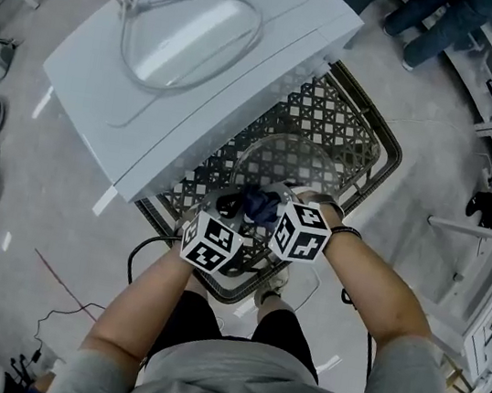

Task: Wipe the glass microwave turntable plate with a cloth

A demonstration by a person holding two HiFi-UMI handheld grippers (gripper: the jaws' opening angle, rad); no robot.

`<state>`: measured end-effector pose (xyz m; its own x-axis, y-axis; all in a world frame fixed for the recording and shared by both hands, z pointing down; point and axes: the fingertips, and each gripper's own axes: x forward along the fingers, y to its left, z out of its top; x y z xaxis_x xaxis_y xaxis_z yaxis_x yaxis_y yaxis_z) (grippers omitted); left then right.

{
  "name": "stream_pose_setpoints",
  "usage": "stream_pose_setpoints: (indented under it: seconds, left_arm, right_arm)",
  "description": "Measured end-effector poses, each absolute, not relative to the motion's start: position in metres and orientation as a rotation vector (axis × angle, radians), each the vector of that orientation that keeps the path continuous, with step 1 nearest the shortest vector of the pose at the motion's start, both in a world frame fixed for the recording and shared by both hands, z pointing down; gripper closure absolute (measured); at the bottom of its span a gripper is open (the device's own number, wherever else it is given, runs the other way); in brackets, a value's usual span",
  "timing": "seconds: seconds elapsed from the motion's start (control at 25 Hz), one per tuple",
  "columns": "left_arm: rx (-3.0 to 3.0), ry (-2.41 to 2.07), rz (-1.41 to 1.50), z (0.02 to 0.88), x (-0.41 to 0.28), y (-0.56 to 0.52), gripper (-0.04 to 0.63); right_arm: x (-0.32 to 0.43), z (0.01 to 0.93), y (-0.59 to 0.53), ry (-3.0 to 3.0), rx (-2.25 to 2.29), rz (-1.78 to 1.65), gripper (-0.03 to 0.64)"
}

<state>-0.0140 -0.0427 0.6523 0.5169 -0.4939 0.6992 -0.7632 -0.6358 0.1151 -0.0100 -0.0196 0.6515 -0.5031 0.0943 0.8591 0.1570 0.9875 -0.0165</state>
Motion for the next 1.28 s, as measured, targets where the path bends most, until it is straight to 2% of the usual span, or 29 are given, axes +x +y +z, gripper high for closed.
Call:
stream_pose_setpoints:
  seconds: [0.24,0.6,0.76,1.0,1.28]
  left_arm:
    - [2.343,-1.009,0.882,0.651,-0.013,-0.043,0.597]
    - [2.33,-0.98,0.882,0.653,-0.013,-0.042,0.597]
    - [2.331,-0.979,0.875,0.652,-0.013,-0.044,0.597]
    - [2.323,-0.977,0.872,0.653,-0.013,-0.044,0.595]
    - [2.309,-0.955,0.861,0.653,-0.013,-0.044,0.597]
  right_arm:
    - [0.022,0.651,-0.027,-2.026,-0.139,-0.071,0.469]
    - [0.149,0.649,-0.048,-1.805,-0.011,-0.008,0.471]
    - [0.172,0.644,-0.054,-1.773,0.031,0.002,0.471]
    - [0.155,0.639,-0.049,-1.807,0.008,-0.06,0.471]
    - [0.028,0.629,0.018,-2.099,-0.155,-0.069,0.471]
